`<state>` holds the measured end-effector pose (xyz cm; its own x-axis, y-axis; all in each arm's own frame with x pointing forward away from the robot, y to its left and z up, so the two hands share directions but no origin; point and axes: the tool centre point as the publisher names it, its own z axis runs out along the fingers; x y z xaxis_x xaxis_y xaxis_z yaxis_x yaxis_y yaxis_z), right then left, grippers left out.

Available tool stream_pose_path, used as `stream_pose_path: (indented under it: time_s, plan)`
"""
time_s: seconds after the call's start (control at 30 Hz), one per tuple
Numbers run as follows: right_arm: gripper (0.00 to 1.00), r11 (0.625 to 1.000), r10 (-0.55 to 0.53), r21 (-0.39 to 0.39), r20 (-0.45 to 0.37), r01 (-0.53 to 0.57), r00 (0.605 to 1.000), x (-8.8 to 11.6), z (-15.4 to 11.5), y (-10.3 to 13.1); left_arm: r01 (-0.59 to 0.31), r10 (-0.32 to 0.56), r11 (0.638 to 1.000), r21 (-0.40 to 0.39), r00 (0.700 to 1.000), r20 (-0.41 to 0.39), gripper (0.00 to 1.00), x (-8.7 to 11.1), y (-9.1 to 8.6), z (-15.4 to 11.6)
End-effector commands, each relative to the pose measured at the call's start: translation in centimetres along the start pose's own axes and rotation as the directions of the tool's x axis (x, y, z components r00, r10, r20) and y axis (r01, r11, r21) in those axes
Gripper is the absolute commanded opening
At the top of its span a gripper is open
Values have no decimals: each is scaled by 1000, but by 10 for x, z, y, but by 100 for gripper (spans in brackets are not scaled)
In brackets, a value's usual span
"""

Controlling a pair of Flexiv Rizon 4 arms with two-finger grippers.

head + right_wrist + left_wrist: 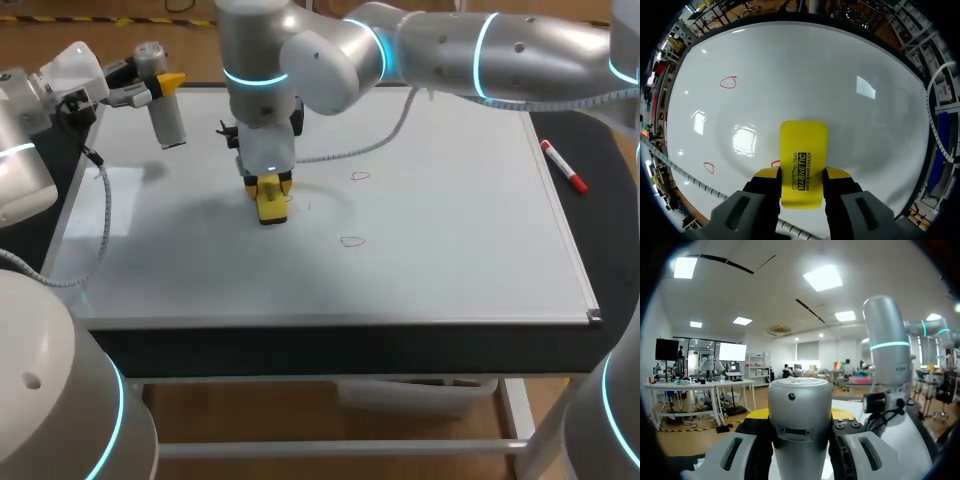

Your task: Pick up the inspection probe, press it on each red-marked spot on the whiteboard one by one, put down the probe, pick up the eraser, and wipe off all the red marks.

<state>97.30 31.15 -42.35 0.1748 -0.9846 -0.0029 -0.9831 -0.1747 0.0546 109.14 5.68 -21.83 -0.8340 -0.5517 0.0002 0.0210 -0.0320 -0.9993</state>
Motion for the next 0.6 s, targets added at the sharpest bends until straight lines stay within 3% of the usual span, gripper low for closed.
stream_pose_path:
  time_s: [0.03, 0.6]
  plan:
    - [0, 1000, 2, -3, -1, -2, 1000, 5, 1, -1, -1, 1, 1000, 0, 1000, 2, 0, 1, -1, 0]
    - [0, 996, 86, -16, -6, -87, 996, 44, 9, 5, -1, 1, 1000, 0, 1000, 2, 0, 1, -1, 0]
